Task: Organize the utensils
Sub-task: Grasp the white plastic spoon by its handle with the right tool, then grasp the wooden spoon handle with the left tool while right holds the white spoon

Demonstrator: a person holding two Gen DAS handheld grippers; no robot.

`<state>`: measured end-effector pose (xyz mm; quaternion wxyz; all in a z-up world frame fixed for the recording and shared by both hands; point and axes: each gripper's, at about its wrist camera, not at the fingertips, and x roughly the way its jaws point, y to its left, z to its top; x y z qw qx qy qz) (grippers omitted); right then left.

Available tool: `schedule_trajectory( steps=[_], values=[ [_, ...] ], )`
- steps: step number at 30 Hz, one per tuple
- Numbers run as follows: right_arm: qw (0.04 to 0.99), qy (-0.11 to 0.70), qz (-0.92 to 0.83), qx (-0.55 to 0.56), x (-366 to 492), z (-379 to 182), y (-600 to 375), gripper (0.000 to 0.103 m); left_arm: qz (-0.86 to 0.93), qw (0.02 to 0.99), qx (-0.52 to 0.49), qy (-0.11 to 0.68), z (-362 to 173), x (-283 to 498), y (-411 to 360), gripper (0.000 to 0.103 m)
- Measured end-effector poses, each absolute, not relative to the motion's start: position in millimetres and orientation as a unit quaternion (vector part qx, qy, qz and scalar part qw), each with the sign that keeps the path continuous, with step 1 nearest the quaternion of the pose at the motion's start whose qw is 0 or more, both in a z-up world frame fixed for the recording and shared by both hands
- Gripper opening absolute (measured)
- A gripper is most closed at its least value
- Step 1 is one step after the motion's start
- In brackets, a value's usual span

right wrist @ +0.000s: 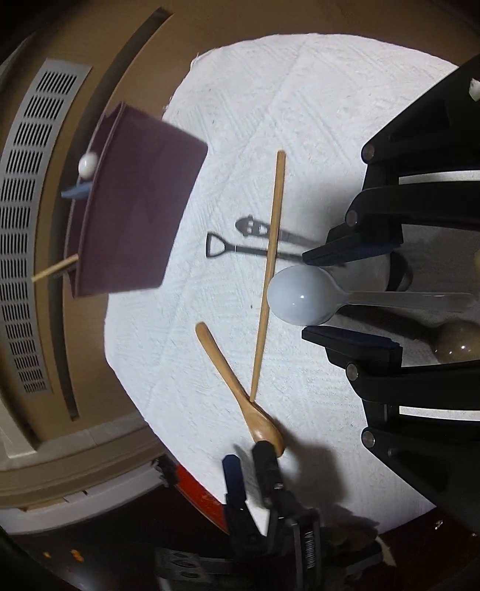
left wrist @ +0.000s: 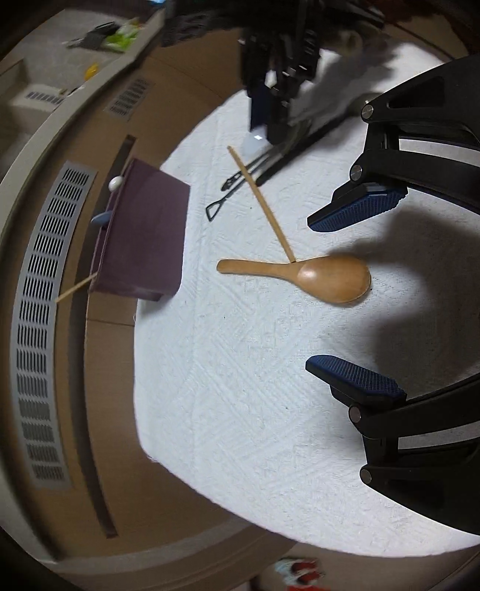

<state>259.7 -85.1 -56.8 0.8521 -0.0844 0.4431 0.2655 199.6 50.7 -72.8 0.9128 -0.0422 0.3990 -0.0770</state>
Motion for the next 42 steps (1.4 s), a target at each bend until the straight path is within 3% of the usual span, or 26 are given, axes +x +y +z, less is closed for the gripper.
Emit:
schedule_trajectory(
  steps=[14,22,29,40,41,42],
  values=[
    [0.873,0.437,0.215,-0.023,263.5,-65.4,-108.0,0.031,-0.06,0.895,-0.021,0.441,-85.3,212.1,44.6,0.069],
    [0.901,0.393,0.184,0.001,251.5,-64.9,-115.3,0.031,-0.043,0.894,0.01,0.445,-88.2,215.2,33.8,0.067],
    [0.908,0.373,0.19,0.025,244.2,-70.4,-124.6,0.031,-0.042,0.9,0.014,0.434,-86.5,213.3,23.3,0.032],
    [0.912,0.35,0.196,0.084,243.1,-65.1,-147.0,0.031,-0.012,0.948,-0.003,0.318,-10.5,204.6,33.4,0.031],
    [0.913,0.349,0.196,0.084,242.7,-64.9,-147.2,0.031,-0.012,0.949,-0.008,0.314,-6.4,205.6,35.5,0.028],
    [0.914,0.348,0.194,0.084,242.4,-64.7,-147.5,0.031,-0.013,0.95,-0.014,0.313,-3.2,206.3,37.2,0.018]
  ],
)
